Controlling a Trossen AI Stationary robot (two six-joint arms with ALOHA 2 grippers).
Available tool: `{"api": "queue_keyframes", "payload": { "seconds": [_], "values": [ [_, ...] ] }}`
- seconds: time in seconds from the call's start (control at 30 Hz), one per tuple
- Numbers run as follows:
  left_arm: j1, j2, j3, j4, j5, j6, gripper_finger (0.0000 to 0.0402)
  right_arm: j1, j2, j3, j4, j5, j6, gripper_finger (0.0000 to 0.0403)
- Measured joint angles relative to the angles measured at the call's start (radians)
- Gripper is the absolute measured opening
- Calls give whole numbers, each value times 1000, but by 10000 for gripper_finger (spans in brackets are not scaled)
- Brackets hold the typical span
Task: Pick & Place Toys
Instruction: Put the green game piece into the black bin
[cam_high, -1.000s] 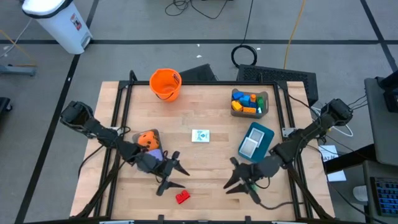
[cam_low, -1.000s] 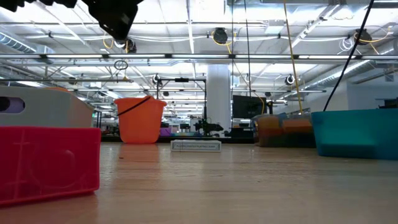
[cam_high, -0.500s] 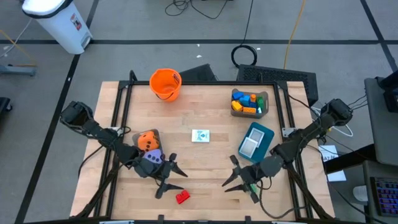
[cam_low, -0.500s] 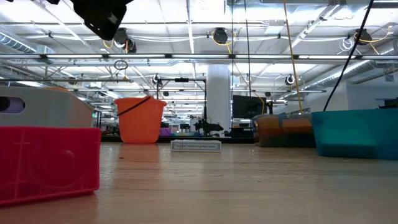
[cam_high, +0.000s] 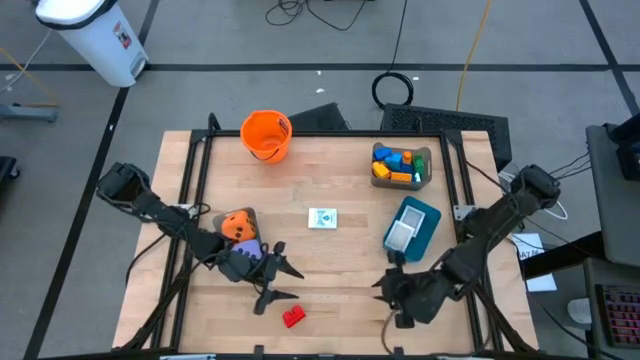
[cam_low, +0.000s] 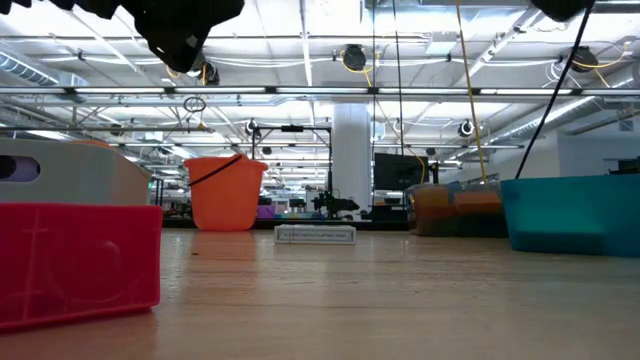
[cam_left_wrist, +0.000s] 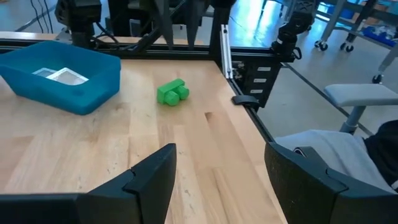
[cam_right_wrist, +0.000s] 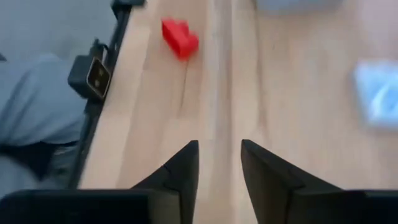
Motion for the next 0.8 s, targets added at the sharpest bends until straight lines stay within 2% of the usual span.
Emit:
{"api": "queue_keyframes", "payload": {
  "seconds": [0.23, 0.4, 0.5, 0.8],
  "values": [
    [-1, 0, 0, -6, 0, 0, 253, -3, 42, 6, -204, -231, 418, 170],
    [0, 0, 0, -7, 0, 1, 253, -3, 43, 6, -368, -315, 621, 213],
    [0, 0, 0, -7, 0, 5, 253, -3, 42, 3, -392, -321, 677, 235],
    [18, 0, 0, -31, 2, 15, 253, -8, 42, -93, -259, -393, 718, 266]
  ]
}}
